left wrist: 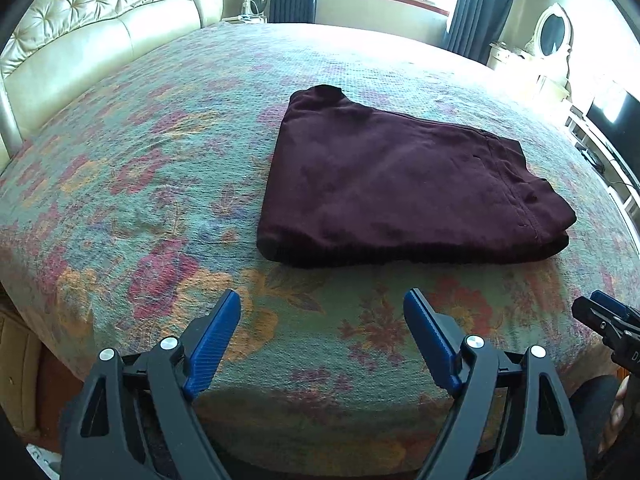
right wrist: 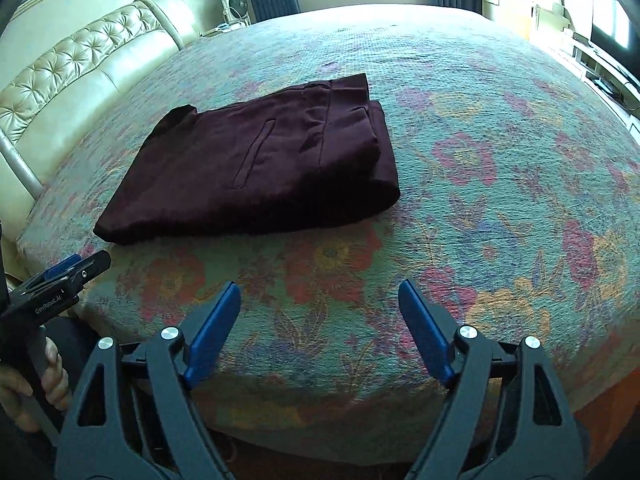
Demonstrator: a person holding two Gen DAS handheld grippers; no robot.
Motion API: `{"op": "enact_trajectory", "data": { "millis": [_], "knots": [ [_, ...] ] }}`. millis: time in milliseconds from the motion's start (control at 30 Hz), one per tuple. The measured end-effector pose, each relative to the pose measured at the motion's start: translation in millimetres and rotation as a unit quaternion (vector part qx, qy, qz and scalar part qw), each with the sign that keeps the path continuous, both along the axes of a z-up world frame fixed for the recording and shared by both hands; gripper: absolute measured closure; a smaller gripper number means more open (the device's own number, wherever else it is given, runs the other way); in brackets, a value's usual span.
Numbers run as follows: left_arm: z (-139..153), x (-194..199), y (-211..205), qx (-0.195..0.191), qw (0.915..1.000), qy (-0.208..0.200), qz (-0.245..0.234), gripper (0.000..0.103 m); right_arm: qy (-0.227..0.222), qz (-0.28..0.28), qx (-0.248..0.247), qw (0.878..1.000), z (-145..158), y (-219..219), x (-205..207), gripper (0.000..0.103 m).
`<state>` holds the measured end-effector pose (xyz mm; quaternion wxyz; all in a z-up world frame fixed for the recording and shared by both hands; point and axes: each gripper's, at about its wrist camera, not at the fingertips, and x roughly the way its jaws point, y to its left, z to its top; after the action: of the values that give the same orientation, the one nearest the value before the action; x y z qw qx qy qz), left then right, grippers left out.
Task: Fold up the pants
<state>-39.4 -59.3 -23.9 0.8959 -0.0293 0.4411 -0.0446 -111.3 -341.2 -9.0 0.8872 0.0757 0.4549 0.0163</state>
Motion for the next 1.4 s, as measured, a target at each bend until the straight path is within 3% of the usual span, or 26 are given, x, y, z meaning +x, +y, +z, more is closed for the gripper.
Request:
{"op": "enact_trajectory", "data": {
  "millis": [367,1400],
  "knots": [
    [3.4,-3.0,-4.7,0.01,0.9998,-0.015,-0.002,0.019,0.013,-0.02,-0.007,1.0,-8.9,-8.8,0.7,0.013],
    [8.4,-1.6,-11.3,0.041,0.999,-0.016,0.011,0.018,0.03,-0.005,-0.008,1.0,-17.1,1.3,-0.2,0.013]
  ]
}}
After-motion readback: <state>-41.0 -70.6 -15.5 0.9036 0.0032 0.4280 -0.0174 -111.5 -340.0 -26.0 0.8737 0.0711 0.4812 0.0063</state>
